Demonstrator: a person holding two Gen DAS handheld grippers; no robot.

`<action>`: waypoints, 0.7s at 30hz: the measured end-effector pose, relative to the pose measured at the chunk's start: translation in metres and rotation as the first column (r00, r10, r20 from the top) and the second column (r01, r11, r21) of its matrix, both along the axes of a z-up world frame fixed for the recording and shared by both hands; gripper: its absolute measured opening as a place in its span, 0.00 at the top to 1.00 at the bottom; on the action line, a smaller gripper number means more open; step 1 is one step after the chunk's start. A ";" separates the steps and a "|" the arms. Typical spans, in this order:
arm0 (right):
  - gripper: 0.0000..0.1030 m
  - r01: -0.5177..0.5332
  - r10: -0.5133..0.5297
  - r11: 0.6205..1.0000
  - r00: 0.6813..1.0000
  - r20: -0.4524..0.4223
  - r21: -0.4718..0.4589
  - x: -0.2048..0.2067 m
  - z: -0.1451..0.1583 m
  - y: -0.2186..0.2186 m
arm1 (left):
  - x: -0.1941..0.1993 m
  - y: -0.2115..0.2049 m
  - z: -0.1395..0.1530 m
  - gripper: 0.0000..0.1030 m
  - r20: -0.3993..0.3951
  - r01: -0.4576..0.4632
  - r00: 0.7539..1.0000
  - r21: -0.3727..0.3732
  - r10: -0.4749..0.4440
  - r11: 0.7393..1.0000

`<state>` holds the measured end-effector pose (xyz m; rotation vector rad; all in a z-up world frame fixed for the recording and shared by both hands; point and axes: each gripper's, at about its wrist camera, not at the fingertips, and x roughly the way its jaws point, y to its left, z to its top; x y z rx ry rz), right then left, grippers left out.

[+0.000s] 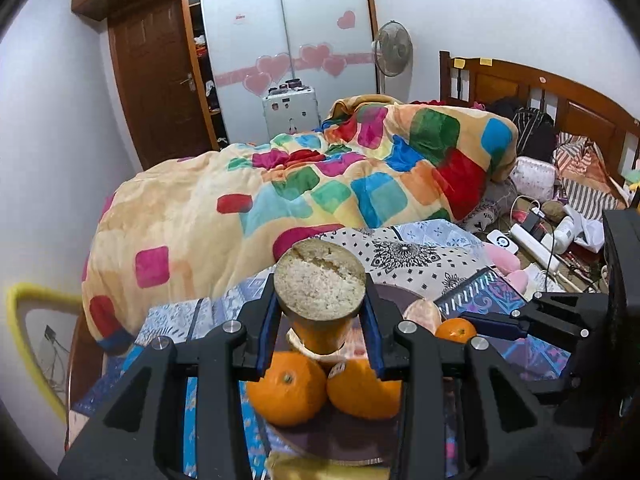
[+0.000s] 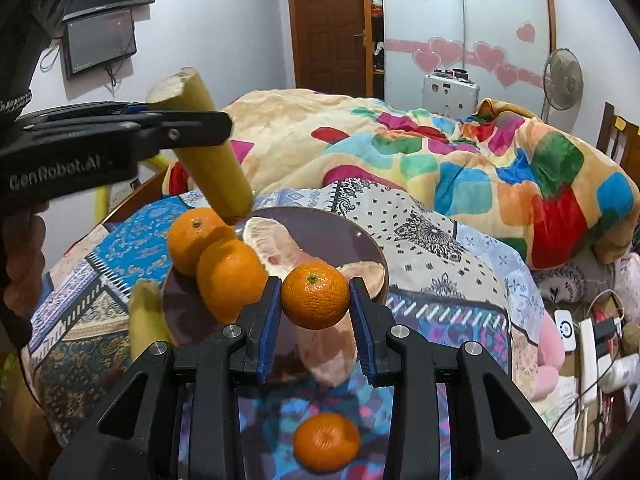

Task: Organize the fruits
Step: 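Carry the bamboo shoot and tangerine toward the purple plate with both grippers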

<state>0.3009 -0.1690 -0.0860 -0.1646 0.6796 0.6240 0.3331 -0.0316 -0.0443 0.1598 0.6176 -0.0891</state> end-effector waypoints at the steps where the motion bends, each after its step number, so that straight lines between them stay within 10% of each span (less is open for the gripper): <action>1: 0.70 -0.001 0.001 1.000 1.000 -0.001 -0.005 0.002 0.000 0.002 | 0.003 -0.002 -0.003 0.64 0.003 0.005 1.000 0.005 -0.005 1.000; 21: 0.70 -0.057 0.054 0.997 0.997 -0.049 -0.059 0.014 -0.016 0.023 | 0.003 0.011 -0.034 0.64 -0.065 0.022 0.998 -0.039 -0.024 0.999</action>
